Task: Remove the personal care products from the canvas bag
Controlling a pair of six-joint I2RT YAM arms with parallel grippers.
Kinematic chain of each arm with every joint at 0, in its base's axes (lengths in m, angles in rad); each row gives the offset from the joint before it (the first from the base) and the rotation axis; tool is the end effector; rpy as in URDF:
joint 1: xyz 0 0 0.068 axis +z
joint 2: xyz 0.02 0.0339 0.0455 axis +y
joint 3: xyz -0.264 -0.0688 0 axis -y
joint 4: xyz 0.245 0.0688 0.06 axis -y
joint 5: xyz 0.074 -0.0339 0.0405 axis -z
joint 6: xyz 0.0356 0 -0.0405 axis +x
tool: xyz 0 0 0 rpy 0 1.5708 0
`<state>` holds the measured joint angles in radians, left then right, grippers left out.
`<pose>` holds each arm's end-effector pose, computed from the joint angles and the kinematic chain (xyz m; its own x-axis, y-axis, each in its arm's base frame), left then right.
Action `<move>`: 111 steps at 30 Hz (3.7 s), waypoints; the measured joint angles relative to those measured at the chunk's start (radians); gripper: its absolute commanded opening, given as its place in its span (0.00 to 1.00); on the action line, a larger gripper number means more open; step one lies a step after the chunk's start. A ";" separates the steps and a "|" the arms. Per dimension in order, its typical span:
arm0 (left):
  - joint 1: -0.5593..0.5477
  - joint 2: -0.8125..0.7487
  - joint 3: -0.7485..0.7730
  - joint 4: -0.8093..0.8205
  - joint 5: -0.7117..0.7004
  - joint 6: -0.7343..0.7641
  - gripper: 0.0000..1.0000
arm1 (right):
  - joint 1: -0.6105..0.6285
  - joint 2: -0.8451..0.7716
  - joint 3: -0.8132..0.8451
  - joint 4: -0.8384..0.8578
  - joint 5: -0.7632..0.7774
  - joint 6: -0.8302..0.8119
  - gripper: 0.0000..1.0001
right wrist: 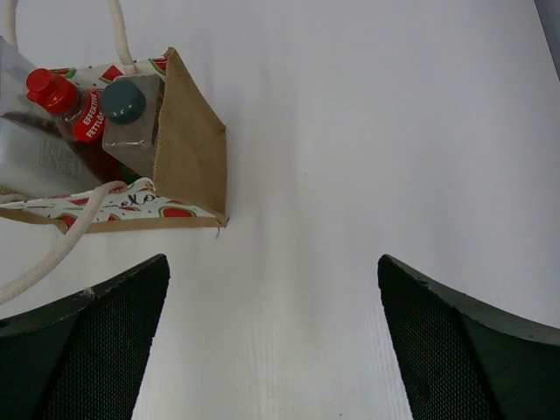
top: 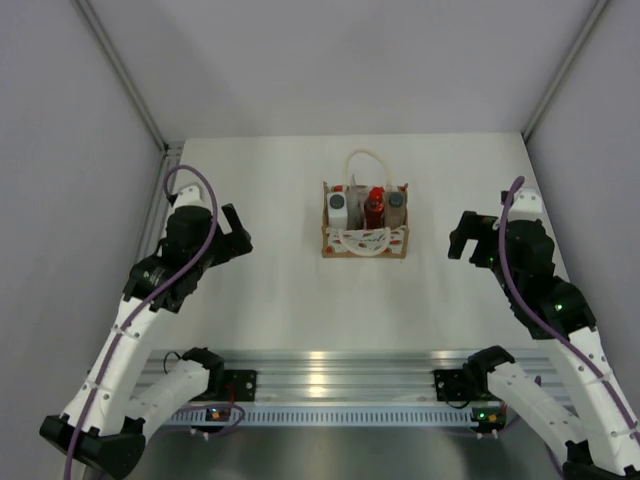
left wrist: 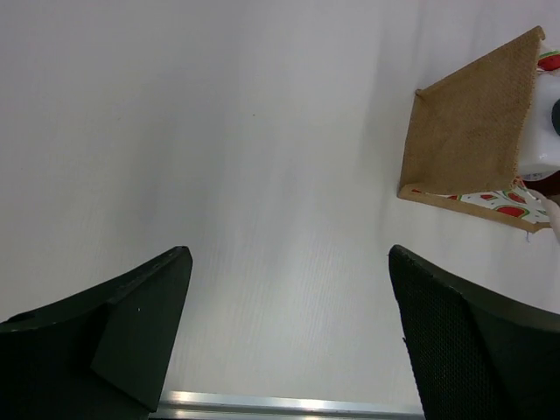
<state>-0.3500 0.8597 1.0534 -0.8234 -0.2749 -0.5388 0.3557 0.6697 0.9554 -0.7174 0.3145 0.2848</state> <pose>0.1574 -0.0472 0.3558 -0.5384 -0.3292 -0.7757 -0.1775 0.9442 -0.2775 0.1249 0.0346 0.3589 -0.3955 0.1381 -0.9080 0.0451 0.9904 0.1310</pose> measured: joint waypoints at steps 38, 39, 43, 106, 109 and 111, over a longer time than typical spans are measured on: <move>-0.243 0.784 0.301 0.282 0.258 -0.325 0.61 | 0.000 0.024 0.000 0.004 -0.159 0.022 1.00; -0.243 0.784 0.293 0.282 0.248 -0.324 0.47 | 0.000 0.034 0.000 0.007 -0.170 0.023 1.00; -0.241 0.784 0.273 0.285 0.219 -0.323 0.35 | 0.000 0.075 0.008 0.028 -0.246 0.023 1.00; -0.250 0.719 0.153 0.394 0.154 -0.511 0.00 | 0.432 1.344 0.768 0.163 0.092 0.108 0.32; -0.250 0.718 0.152 0.400 0.154 -0.511 0.00 | 0.429 1.351 0.780 0.158 0.096 0.115 0.12; -0.250 0.717 0.149 0.403 0.154 -0.511 0.00 | 0.429 1.351 0.781 0.156 0.095 0.119 0.10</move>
<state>-0.5999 1.5768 1.2022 -0.4206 -0.1211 -1.0496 0.7849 2.0209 1.7367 -0.5613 0.4099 0.4038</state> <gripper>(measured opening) 0.048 0.482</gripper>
